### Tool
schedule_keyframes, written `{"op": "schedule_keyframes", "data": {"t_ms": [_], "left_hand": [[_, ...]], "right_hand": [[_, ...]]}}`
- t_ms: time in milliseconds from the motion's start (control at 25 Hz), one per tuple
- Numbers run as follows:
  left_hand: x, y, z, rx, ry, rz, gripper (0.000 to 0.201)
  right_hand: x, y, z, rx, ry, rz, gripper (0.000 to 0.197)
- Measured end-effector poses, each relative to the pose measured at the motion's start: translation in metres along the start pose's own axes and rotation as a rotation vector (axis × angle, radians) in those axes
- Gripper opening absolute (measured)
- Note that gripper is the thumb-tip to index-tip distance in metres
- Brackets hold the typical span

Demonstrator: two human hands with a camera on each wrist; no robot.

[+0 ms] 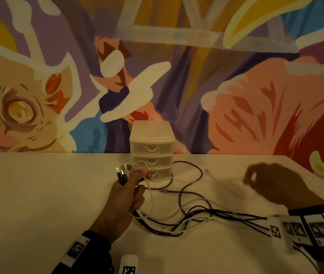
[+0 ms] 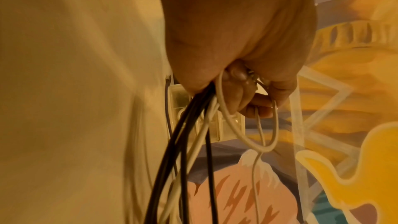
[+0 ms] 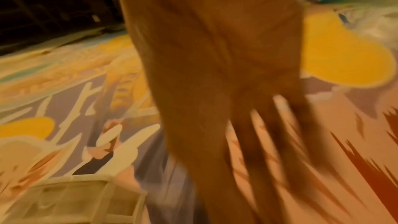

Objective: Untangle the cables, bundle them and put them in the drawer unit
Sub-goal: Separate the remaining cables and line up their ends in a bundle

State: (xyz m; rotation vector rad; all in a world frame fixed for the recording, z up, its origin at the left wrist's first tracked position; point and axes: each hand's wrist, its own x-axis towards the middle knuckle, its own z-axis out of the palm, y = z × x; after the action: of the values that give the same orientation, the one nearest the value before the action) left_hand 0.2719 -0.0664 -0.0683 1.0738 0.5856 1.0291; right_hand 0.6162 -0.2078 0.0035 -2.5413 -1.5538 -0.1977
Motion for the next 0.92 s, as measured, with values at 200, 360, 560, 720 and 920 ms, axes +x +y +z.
{"op": "schedule_keyframes", "data": {"t_ms": [200, 360, 560, 720, 920], "left_hand": [[0.0, -0.004, 0.002, 0.044, 0.006, -0.021, 0.025], [-0.001, -0.002, 0.001, 0.012, 0.012, -0.013, 0.026], [0.001, 0.007, -0.004, -0.055, 0.081, 0.022, 0.041], [-0.002, 0.005, -0.003, 0.142, -0.014, 0.02, 0.037], [-0.002, 0.002, 0.0, 0.243, 0.032, -0.03, 0.046]], "right_hand": [[-0.03, -0.04, -0.028, -0.063, -0.538, -0.217, 0.081], [-0.025, -0.1, 0.008, 0.227, -0.495, -0.525, 0.062], [-0.011, -0.086, 0.021, 0.498, -0.293, -0.535, 0.019], [0.004, -0.018, -0.004, 0.093, -0.022, -0.225, 0.038], [0.001, 0.003, -0.015, -0.492, -0.227, -0.139, 0.068]]}}
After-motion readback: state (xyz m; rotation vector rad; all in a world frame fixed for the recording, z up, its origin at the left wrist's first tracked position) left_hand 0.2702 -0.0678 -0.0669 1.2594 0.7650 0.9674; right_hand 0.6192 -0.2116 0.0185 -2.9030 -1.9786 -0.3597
